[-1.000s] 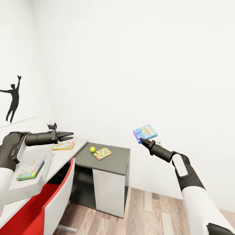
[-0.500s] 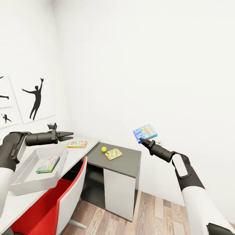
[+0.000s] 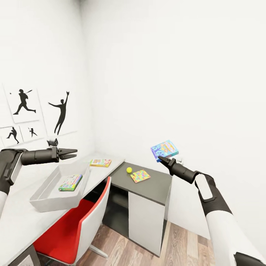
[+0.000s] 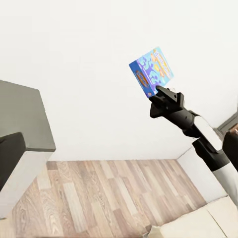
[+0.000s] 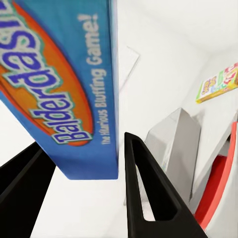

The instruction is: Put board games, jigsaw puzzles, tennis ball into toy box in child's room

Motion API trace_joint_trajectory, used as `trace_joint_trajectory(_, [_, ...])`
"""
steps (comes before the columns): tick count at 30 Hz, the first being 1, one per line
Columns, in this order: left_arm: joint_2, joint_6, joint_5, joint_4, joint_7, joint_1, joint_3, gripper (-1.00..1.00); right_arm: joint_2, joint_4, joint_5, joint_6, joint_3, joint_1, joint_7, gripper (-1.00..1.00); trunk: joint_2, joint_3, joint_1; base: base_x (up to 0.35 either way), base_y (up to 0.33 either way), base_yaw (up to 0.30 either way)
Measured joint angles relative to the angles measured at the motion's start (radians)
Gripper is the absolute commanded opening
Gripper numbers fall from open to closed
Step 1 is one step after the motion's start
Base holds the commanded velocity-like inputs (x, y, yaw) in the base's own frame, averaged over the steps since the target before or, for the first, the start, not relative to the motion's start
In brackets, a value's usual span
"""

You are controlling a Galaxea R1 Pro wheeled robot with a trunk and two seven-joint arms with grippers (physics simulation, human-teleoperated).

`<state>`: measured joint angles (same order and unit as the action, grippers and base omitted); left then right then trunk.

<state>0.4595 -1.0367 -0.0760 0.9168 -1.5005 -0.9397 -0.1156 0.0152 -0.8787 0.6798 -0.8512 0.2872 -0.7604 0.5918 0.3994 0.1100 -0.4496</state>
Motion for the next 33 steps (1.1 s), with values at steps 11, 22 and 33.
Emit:
trace_joint_trajectory(11, [0.077, 0.0, 0.004, 0.0, -0.066, 0.001, 0.0, 1.0, -0.003, -0.067, 0.004, -0.007, -0.054, -0.002, -0.004, -1.0, 0.0, 0.013, 0.0, 0.0, 0.0, 0.231])
trace_joint_trajectory(22, [0.098, 0.001, 0.003, -0.001, -0.066, 0.007, -0.015, 1.0, -0.086, -0.096, 0.031, -0.051, -0.08, -0.108, -0.241, -1.0, 0.0, 0.026, 0.0, 0.0, 0.0, 0.23])
trace_joint_trajectory(33, [0.113, 0.003, 0.003, -0.002, -0.066, 0.017, -0.023, 1.0, -0.179, -0.079, 0.027, -0.177, -0.08, -0.252, -0.479, -1.0, 0.0, 0.039, 0.0, 0.0, 0.0, 0.228])
